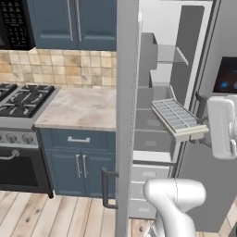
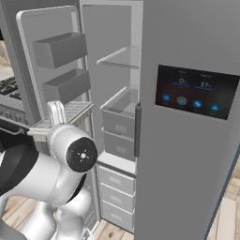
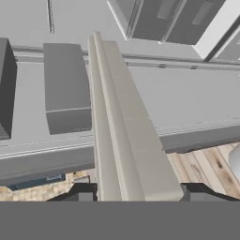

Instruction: The ice cube tray has been filled with water. Take the tray and place it in the freezer to make ice. Close the freezer door after placing the tray.

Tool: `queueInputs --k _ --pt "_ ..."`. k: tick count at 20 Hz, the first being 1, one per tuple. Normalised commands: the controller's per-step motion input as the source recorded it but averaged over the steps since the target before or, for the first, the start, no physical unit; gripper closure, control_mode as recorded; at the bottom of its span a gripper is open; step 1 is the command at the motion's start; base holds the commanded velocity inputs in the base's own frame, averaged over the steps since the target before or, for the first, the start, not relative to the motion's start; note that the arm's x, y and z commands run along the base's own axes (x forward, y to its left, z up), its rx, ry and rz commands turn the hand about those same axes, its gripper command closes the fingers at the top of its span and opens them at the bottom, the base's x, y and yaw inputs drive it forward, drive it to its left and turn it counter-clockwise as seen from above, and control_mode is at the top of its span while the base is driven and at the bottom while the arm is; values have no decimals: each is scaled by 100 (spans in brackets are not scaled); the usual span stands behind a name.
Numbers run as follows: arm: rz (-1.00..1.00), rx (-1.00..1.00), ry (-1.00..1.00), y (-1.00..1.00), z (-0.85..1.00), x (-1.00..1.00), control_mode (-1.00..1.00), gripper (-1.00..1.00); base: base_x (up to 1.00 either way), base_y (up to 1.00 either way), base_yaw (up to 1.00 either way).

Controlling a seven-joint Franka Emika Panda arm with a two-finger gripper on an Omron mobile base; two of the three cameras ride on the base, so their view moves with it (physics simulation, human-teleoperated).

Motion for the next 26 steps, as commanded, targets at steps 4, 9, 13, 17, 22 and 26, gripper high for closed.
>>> queueInputs --k 4,9,13,17,22,26 --pt "0 0 0 0 0 0 100 100 57 -7 0" --pt "0 0 0 0 0 0 100 100 36 -2 0" --pt "0 0 0 0 0 0 100 100 1 0 0" --pt "0 -1 0 0 0 0 -100 100 0 0 0" --pt "-6 -6 -11 0 5 0 -100 100 0 0 0" --pt "-14 -6 -15 -1 35 -11 -100 100 0 0 0"
